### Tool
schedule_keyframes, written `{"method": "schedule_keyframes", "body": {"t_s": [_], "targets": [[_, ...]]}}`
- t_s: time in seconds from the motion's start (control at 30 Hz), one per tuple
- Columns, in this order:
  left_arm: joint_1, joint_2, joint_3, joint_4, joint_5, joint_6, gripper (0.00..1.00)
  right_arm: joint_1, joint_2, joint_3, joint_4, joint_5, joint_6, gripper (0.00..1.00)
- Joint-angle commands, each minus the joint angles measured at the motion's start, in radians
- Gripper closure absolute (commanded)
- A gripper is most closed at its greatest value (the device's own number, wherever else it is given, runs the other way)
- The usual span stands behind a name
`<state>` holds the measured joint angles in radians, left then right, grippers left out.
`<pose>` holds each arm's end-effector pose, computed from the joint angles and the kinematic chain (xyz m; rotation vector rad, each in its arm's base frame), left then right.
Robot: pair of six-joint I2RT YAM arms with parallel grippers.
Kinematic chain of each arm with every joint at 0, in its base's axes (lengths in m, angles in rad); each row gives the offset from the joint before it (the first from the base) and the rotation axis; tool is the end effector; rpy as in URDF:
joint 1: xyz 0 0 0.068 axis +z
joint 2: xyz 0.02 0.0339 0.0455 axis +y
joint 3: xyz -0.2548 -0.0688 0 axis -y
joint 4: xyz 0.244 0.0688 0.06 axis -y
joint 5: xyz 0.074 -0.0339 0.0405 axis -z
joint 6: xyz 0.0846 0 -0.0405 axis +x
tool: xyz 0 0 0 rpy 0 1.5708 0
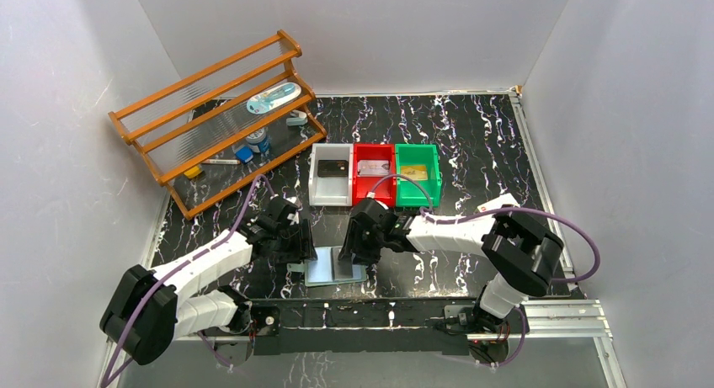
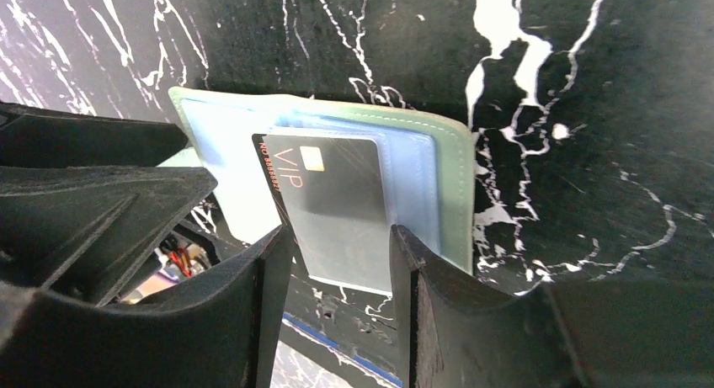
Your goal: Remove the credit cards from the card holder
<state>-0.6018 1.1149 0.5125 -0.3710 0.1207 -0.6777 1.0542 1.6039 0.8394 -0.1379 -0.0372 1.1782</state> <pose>0.1853 -0.1396 0.1228 -0.0516 2.6649 -0.6191 0.1673 0.3009 0.1181 0.1525 2.7429 0.8794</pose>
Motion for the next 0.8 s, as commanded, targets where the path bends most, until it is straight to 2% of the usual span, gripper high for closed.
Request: {"method": "schedule_keyframes", "body": {"t_s": [0.0,0.27,0.43,0.57,0.77], "targets": [[-0.005,-0.028,0.05,-0.04,-0.019,-0.002,0.45,-0.001,-0.044,0.043,-0.081,0.069,-0.04,0.45],[-0.006,-0.077,0.093,-0.059,-0.012,-0.003,0.44,0.0,0.014,0.03,-0.037,0.007,-0.031,0.45],[-0.005,-0.104,0.083,-0.002,0.096,0.0,0.44,0.0,0.041,0.018,-0.014,-0.014,-0.015,0.45],[-0.006,-0.088,0.022,0.102,0.208,-0.051,0.49,-0.002,0.044,0.003,0.002,-0.018,0.0,0.46],[-0.006,-0.082,-0.056,0.178,0.212,-0.122,0.57,-0.002,0.042,-0.013,0.011,-0.023,0.015,0.46]]}}
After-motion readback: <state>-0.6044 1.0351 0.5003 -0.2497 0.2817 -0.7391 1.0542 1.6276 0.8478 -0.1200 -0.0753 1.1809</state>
